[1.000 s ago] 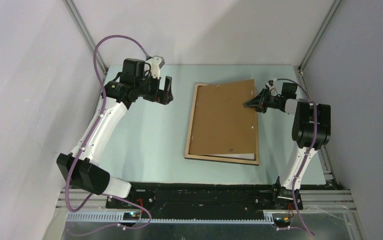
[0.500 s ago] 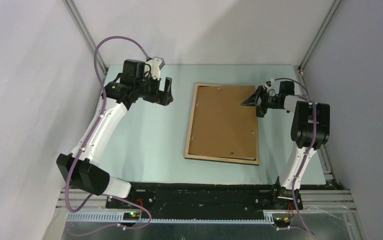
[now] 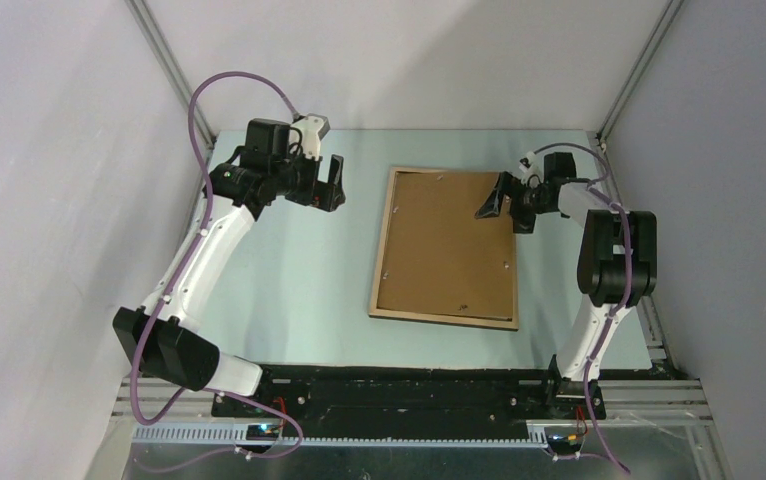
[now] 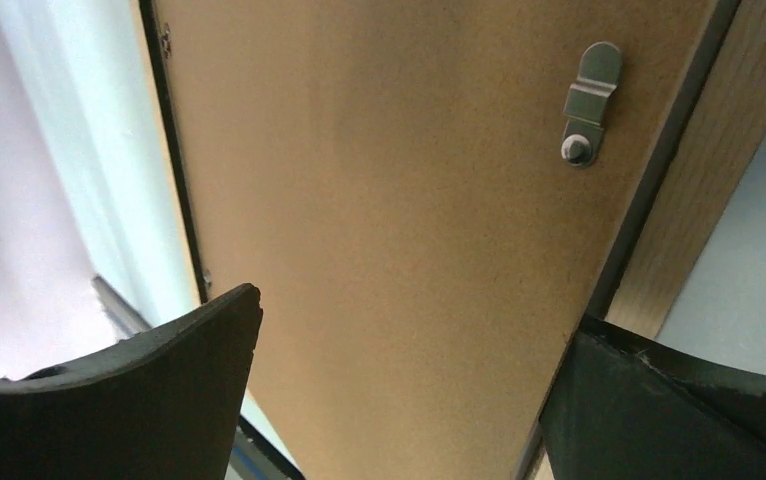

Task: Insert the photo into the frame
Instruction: Place the photo frame item in the photo frame.

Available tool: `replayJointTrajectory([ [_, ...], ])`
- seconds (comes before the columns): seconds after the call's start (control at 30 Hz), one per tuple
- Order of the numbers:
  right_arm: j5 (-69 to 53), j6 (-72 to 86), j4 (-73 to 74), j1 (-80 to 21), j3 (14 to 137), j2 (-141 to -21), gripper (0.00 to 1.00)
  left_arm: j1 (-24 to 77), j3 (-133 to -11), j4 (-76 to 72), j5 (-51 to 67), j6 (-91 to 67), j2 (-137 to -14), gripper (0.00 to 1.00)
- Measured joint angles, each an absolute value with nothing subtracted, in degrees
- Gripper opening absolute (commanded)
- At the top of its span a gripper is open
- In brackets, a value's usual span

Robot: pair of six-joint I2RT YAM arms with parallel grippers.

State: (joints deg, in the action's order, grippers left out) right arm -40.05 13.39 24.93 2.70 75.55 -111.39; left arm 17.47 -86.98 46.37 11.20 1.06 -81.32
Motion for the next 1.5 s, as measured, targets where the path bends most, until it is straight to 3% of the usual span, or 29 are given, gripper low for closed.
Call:
replayJointTrajectory([
  [0.63,-28.67,7.42,34.89,-0.93,83.33,-111.55,0.99,17.47,-86.98,46.37,11.09,1.54,-81.32,1.00],
  [1.5,-19.66,2.61,38.61,-3.20,84.23,-109.69,0.99,17.47,-86.94,46.17,10.68,1.54,-85.12,1.00],
])
